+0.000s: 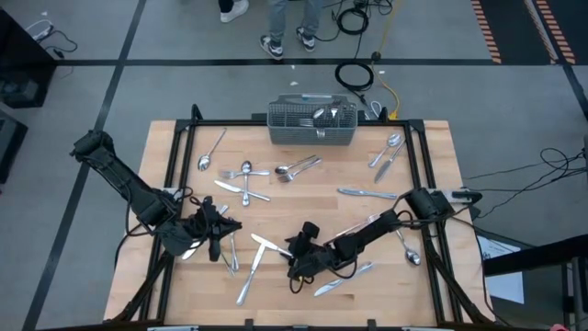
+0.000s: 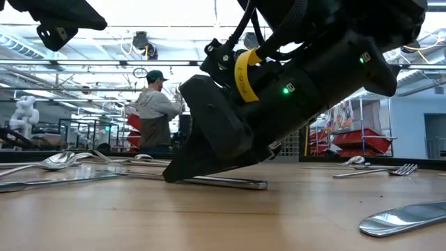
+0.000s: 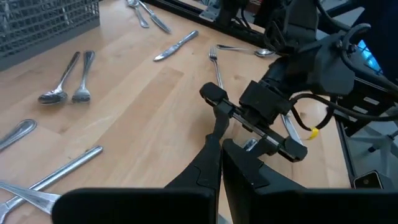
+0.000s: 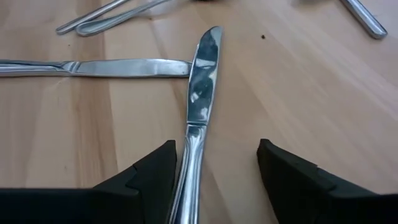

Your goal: Sort silverware

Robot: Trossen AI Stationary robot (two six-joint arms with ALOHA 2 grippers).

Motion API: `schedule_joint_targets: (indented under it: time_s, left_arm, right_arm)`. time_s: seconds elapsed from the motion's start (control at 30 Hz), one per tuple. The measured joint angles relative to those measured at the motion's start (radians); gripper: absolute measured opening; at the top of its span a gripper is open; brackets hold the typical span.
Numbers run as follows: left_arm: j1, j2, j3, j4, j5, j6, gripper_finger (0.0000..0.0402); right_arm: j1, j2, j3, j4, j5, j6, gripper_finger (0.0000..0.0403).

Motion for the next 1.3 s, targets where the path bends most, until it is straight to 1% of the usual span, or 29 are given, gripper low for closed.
schedule_joint_targets:
  time_s: [0.17,0.27,0.4,0.57,0.63,0.77,0.83,0.9,1.07,1.3]
  left_arm:
    - [0.0,0.0,0.0,0.0,-0.001,-0.001,0.0022]
    - [0.0,0.0,0.0,0.0,-0.003,-0.001,0.0022]
    - [0.0,0.0,0.0,0.001,-0.006,-0.002,0.0022]
    - [0.0,0.0,0.0,0.002,-0.009,-0.007,0.0022]
    - [0.0,0.0,0.0,0.002,-0.018,-0.007,0.0022]
    - [0.0,0.0,0.0,0.002,-0.045,-0.007,0.0022]
    - [0.0,0.0,0.0,0.002,-0.056,-0.007,0.0022]
    - [0.0,0.0,0.0,0.002,-0.065,-0.007,0.0022]
    - [0.001,0.0,0.0,0.002,-0.103,-0.007,0.0022]
    - [0.001,0.0,0.0,0.002,-0.147,-0.008,0.0022]
  right_arm:
    - [0.002,0.0,0.0,-0.039,0.005,0.02,0.0188]
    - [0.002,0.0,0.0,-0.059,0.005,0.021,0.0163]
    - [0.001,0.0,0.0,-0.107,-0.003,0.041,0.0114]
    - [-0.003,-0.001,-0.002,-0.129,-0.022,0.046,0.0031]
    - [-0.003,-0.002,-0.002,-0.129,-0.024,0.056,0.0014]
    - [-0.003,-0.002,-0.002,-0.129,-0.028,0.096,0.0019]
    - [-0.002,-0.002,-0.002,-0.126,-0.019,0.103,0.0014]
    - [0.002,-0.005,-0.003,-0.122,-0.002,0.105,0.0011]
    - [-0.001,-0.01,-0.006,-0.112,-0.005,0.101,0.0011]
    - [0.0,-0.011,-0.008,-0.045,0.02,0.087,0.0011]
